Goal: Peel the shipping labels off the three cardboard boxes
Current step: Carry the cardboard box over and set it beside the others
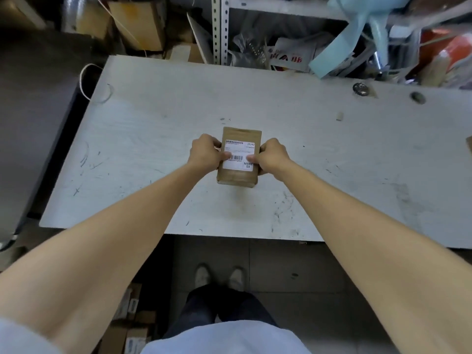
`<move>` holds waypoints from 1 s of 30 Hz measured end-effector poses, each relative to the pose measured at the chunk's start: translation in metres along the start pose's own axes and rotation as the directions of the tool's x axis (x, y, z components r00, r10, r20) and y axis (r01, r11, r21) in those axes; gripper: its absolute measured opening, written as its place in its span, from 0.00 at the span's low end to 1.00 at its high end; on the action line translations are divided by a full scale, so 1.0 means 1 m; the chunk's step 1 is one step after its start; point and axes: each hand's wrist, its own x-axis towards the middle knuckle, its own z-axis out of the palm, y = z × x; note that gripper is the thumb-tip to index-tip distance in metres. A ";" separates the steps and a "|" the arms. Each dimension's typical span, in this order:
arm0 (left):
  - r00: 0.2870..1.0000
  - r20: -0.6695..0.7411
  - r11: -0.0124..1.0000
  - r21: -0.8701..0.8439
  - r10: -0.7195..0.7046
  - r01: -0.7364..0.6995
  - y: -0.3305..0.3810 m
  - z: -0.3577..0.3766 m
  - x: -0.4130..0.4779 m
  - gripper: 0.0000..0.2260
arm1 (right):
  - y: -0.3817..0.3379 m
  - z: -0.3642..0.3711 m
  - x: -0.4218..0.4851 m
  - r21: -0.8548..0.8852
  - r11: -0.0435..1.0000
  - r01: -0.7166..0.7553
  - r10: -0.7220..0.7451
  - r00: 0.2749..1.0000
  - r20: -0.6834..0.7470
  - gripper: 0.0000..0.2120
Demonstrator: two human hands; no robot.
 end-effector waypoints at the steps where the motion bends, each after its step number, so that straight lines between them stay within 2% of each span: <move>1: 0.999 -0.016 1.000 -0.008 0.030 -0.030 0.013 -0.006 0.000 0.18 | -0.011 -0.009 -0.003 0.001 1.000 0.026 -0.026 0.999 -0.025 0.11; 8: 0.970 -0.086 0.974 0.012 0.225 -0.225 0.094 -0.035 -0.010 0.14 | -0.071 -0.071 -0.031 -0.027 0.983 0.184 -0.185 0.971 -0.153 0.11; 17: 0.938 0.027 0.936 0.052 0.347 -0.348 0.155 -0.003 -0.015 0.12 | -0.064 -0.130 -0.056 -0.025 0.984 0.178 -0.178 0.945 -0.273 0.14; 20: 0.919 0.098 0.919 0.071 0.381 -0.388 0.170 0.024 -0.015 0.13 | -0.042 -0.149 -0.062 0.019 0.992 0.128 -0.115 0.934 -0.337 0.14; 25: 0.867 0.301 0.895 0.081 0.397 -0.438 0.190 0.082 -0.017 0.18 | 0.006 -0.176 -0.079 0.103 0.995 0.011 0.039 0.881 -0.471 0.13; 30: 0.740 0.515 0.850 0.041 0.433 -0.526 0.214 0.136 -0.037 0.18 | 0.052 -0.195 -0.117 0.268 0.959 -0.095 0.244 0.760 -0.602 0.14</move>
